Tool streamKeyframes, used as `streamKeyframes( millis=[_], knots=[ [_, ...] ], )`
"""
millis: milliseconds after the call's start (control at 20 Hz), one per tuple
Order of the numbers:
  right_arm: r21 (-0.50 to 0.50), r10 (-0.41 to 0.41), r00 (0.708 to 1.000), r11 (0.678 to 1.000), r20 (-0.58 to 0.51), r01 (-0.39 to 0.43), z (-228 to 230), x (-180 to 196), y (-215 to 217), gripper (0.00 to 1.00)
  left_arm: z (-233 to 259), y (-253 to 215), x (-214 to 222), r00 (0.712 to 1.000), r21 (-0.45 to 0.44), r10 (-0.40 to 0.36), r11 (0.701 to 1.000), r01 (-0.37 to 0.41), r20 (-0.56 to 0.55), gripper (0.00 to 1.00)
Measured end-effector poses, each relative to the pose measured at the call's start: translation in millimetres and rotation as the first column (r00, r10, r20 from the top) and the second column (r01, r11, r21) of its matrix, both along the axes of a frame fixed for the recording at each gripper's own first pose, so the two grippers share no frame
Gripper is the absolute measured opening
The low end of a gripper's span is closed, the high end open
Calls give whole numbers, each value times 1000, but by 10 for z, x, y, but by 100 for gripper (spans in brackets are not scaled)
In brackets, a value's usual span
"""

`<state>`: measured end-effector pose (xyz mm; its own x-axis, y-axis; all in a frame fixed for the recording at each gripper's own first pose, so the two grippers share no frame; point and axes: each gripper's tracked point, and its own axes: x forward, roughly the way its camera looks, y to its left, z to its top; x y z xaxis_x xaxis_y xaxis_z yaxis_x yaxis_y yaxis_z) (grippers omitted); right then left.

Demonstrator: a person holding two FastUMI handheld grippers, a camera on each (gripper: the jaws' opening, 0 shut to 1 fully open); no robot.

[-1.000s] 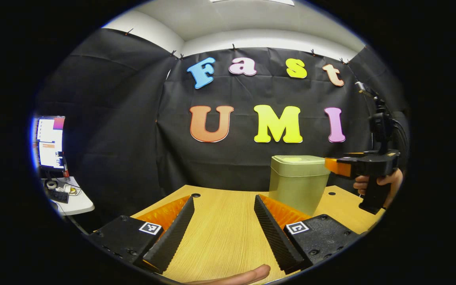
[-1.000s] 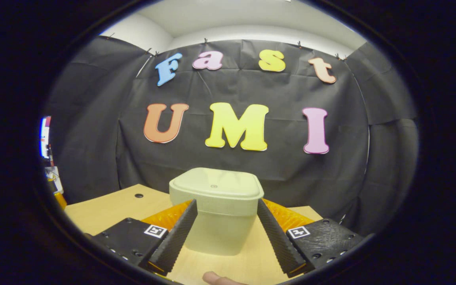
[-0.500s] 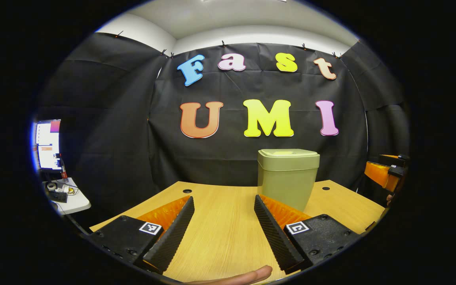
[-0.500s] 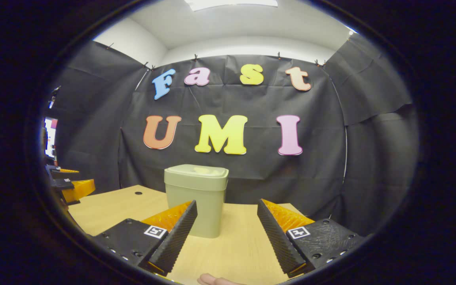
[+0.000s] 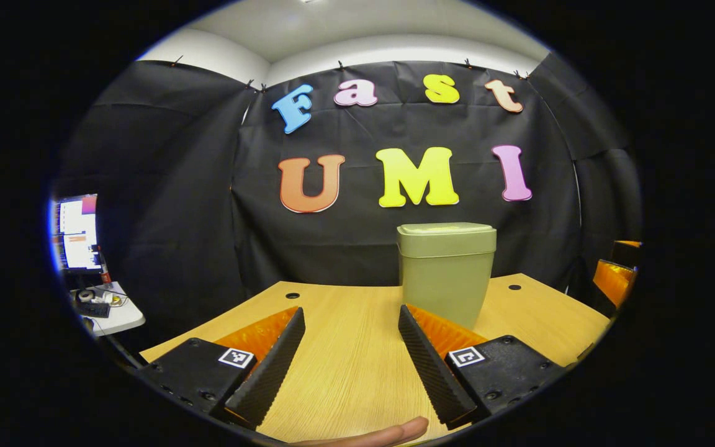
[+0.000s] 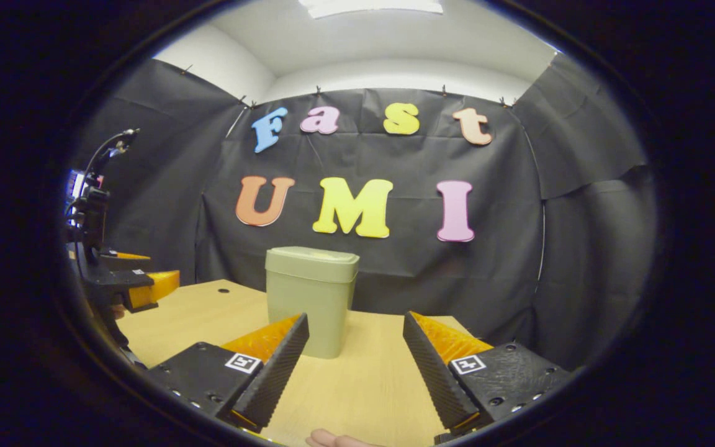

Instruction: Press the lid of the desktop garbage bin to open it, pick up the crumpled paper on the desktop and throw it into the bin, then pick up the pop can on the desktop and drop it into the bin, and finally close the garbage bin lid.

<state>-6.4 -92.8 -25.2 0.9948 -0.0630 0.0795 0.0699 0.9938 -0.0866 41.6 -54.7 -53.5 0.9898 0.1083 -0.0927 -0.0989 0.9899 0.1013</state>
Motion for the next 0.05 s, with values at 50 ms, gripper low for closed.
streamKeyframes(
  millis=[50],
  knots=[
    [1,12,1000,1000,1,-12,-2,-7,52,98,39,-35,-18,1000,9,-6,1000,6,15,98]
  ],
)
